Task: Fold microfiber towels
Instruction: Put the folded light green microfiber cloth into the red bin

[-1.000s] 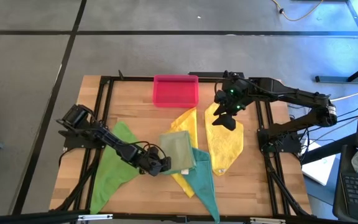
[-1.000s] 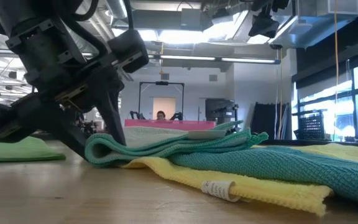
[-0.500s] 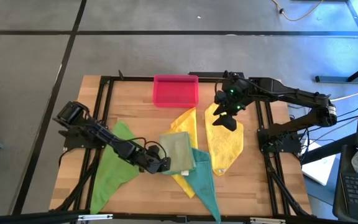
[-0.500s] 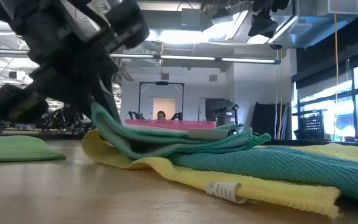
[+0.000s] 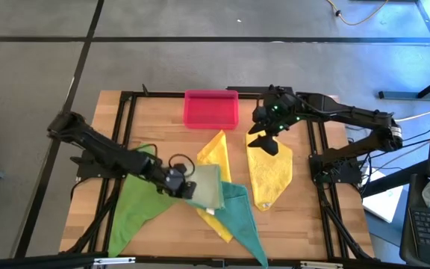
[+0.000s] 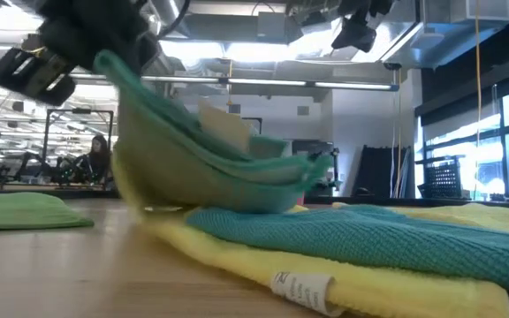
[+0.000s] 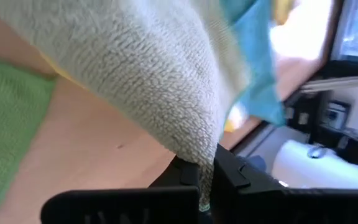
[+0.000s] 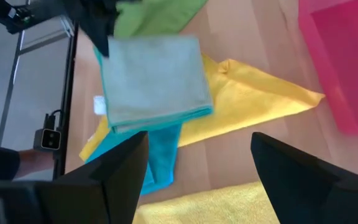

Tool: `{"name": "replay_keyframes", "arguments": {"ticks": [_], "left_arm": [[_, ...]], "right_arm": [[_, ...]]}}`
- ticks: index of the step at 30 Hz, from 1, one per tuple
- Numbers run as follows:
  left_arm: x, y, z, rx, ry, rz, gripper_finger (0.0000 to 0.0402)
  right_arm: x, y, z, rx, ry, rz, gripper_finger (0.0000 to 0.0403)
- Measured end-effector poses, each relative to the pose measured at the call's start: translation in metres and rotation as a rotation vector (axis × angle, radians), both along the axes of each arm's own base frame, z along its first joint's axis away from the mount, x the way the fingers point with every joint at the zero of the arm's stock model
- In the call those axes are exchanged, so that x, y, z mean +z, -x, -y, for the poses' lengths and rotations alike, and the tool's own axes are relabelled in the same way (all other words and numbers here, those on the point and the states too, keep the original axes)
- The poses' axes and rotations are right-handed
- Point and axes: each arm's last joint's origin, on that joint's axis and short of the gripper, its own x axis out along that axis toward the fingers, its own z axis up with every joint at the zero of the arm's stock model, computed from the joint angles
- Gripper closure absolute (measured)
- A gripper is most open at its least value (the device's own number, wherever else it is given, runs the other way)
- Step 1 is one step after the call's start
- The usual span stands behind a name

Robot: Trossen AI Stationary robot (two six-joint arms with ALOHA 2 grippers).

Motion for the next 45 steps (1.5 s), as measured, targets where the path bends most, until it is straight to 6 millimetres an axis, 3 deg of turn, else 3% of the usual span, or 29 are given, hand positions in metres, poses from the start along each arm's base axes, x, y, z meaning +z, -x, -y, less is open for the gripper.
{"name": "replay_keyframes", "arguments": {"ticks": [14, 21, 28, 35, 40, 45], "left_arm": [[0.065, 0.034, -0.091, 0.067, -0.06, 0.251, 0.0401], [0.073, 0.037, -0.126, -0.021, 0.014, 0.349, 0.0401], [0.087, 0.042, -0.174, 0.086, -0.08, 0.529, 0.0401], [0.084, 0.052, -0.213, 0.133, -0.09, 0.562, 0.0401], [0.086, 0.044, -0.239, 0.145, -0.143, 0.664, 0.0401], [0.092, 0.026, -0.268, 0.137, -0.219, 0.647, 0.0402]], "right_arm": [[-0.009, -0.009, 0.003, 0.001, -0.004, -0.036, 0.0118], [-0.006, -0.013, 0.006, -0.03, 0.054, 0.013, 0.0118], [-0.002, -0.016, 0.009, -0.101, 0.062, 0.057, 0.0118], [-0.002, -0.017, 0.011, -0.16, 0.088, 0.057, 0.0118], [-0.002, -0.017, 0.013, -0.198, 0.122, 0.05, 0.0118], [-0.002, -0.016, 0.017, -0.251, 0.086, 0.046, 0.0118]]}}
